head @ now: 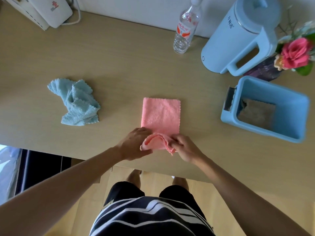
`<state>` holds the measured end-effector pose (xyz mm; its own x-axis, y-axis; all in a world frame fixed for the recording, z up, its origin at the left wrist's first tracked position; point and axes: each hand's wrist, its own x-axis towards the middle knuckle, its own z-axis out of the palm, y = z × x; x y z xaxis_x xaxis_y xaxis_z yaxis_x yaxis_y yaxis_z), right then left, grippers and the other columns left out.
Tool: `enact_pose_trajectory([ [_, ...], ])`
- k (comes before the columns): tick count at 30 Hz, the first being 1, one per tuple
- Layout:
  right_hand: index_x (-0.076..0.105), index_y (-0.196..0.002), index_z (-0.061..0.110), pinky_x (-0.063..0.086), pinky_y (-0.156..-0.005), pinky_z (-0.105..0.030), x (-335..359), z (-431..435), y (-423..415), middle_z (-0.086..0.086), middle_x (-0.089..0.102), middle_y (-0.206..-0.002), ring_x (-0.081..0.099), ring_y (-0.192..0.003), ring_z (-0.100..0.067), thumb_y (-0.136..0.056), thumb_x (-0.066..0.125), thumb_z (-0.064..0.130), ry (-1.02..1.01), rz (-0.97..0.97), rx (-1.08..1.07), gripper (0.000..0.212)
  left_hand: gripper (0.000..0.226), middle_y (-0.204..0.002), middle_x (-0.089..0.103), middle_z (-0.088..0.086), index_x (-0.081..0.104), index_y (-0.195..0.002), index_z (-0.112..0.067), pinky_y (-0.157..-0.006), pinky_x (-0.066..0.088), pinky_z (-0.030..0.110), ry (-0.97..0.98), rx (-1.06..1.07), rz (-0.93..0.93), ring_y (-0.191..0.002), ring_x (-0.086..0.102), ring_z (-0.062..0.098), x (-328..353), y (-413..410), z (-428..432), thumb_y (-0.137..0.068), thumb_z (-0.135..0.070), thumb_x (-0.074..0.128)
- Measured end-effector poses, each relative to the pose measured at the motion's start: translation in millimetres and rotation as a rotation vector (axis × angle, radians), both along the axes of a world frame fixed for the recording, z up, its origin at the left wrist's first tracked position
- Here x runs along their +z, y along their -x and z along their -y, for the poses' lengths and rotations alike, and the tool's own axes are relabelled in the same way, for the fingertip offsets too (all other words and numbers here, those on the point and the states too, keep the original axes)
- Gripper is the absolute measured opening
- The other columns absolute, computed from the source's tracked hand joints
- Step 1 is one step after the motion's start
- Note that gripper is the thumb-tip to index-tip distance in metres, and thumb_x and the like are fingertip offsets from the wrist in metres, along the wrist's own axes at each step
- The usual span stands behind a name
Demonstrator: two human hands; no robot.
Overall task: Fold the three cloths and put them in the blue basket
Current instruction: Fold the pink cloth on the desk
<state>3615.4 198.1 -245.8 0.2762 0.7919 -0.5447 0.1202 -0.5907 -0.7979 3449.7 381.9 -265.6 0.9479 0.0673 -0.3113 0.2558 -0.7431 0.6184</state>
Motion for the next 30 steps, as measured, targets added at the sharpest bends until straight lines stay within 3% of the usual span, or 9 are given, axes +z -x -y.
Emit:
enact_pose_trajectory([
  [3, 0.042, -0.066, 0.007, 0.036, -0.064, -0.014, 12, 0, -3, 0.008, 0.038, -0.060, 0.037, -0.057, -0.004, -0.097, 0.040, 0.038, -0.091, -0.158, -0.121, 0.043, 0.038, -0.090, 0.076, 0.006, 0.072, -0.101, -0.012, -0.070, 0.055, 0.035, 0.221, 0.293, -0.060, -0.073, 0.070, 0.021, 8, -9, 3, -0.087, -0.046, 0.065],
  [6, 0.054, -0.085, 0.003, 0.036, -0.067, -0.009, 16, -2, -13, 0.001, 0.047, -0.074, 0.043, -0.067, -0.006, -0.080, 0.051, 0.075, -0.108, -0.217, -0.167, 0.072, 0.044, -0.063, 0.063, 0.009, 0.064, -0.075, -0.003, -0.048, 0.035, 0.030, 0.229, 0.390, -0.206, -0.049, 0.049, 0.020, 11, -19, -2, -0.092, -0.043, 0.063],
  [9, 0.062, -0.113, 0.022, 0.044, -0.071, -0.015, 14, -10, -25, 0.014, 0.065, -0.093, 0.060, -0.083, -0.003, -0.072, 0.073, 0.053, -0.034, -0.173, -0.154, 0.053, 0.056, -0.060, 0.053, 0.004, 0.063, -0.072, -0.001, -0.050, 0.031, 0.030, 0.363, 0.507, -0.221, -0.049, 0.042, 0.016, 9, -23, -14, -0.087, -0.054, 0.056],
  [13, 0.060, -0.092, -0.003, 0.035, -0.056, -0.032, 4, -27, -32, -0.006, 0.056, -0.071, 0.048, -0.061, -0.017, -0.085, 0.070, 0.014, -0.009, 0.001, -0.273, 0.021, 0.044, -0.068, 0.056, 0.004, 0.064, -0.080, 0.001, -0.056, 0.039, 0.031, 0.549, 0.638, -0.255, -0.059, 0.048, 0.017, 8, -27, -21, -0.096, -0.040, 0.058],
  [17, 0.057, -0.084, -0.005, 0.026, -0.051, -0.030, -6, -45, -33, -0.004, 0.048, -0.064, 0.038, -0.056, -0.014, -0.094, 0.060, 0.019, 0.024, 0.124, -0.386, 0.026, 0.014, -0.086, 0.067, 0.001, 0.065, -0.100, -0.006, -0.057, 0.050, 0.014, 0.568, 0.762, -0.191, -0.072, 0.062, 0.012, 10, -36, -20, -0.096, -0.018, 0.063],
  [20, 0.059, -0.084, 0.000, 0.027, -0.049, -0.029, -12, -53, -35, -0.003, 0.050, -0.064, 0.038, -0.054, -0.013, -0.095, 0.055, 0.021, 0.058, 0.225, -0.376, 0.024, 0.033, -0.105, 0.071, 0.003, 0.058, -0.120, -0.009, -0.069, 0.059, 0.022, 0.636, 0.833, -0.127, -0.090, 0.070, 0.016, 9, -38, -21, -0.089, -0.012, 0.070],
  [24, 0.056, -0.076, 0.005, 0.026, -0.048, -0.028, -17, -58, -37, -0.001, 0.048, -0.062, 0.036, -0.052, -0.012, -0.093, 0.052, 0.016, 0.068, 0.307, -0.358, 0.020, 0.052, -0.107, 0.070, 0.001, 0.048, -0.132, -0.012, -0.074, 0.062, 0.038, 0.534, 0.862, -0.109, -0.091, 0.071, 0.022, 9, -39, -19, -0.086, -0.010, 0.072],
  [27, 0.042, -0.065, 0.026, 0.025, -0.048, -0.025, -21, -60, -37, 0.010, 0.042, -0.058, 0.035, -0.049, -0.008, -0.093, 0.054, 0.012, 0.095, 0.378, -0.350, 0.033, 0.061, -0.100, 0.071, 0.002, 0.042, -0.136, -0.015, -0.068, 0.061, 0.040, 0.425, 0.838, -0.087, -0.081, 0.069, 0.023, 6, -40, -16, -0.083, -0.011, 0.072],
  [30, 0.050, -0.081, 0.022, 0.039, -0.053, -0.034, -24, -59, -33, 0.009, 0.051, -0.067, 0.048, -0.057, -0.011, -0.094, 0.057, 0.019, 0.136, 0.474, -0.337, 0.014, 0.067, -0.102, 0.064, 0.005, 0.038, -0.137, -0.012, -0.069, 0.054, 0.037, 0.148, 0.797, -0.044, -0.087, 0.059, 0.022, 5, -40, -9, -0.079, -0.012, 0.072],
])
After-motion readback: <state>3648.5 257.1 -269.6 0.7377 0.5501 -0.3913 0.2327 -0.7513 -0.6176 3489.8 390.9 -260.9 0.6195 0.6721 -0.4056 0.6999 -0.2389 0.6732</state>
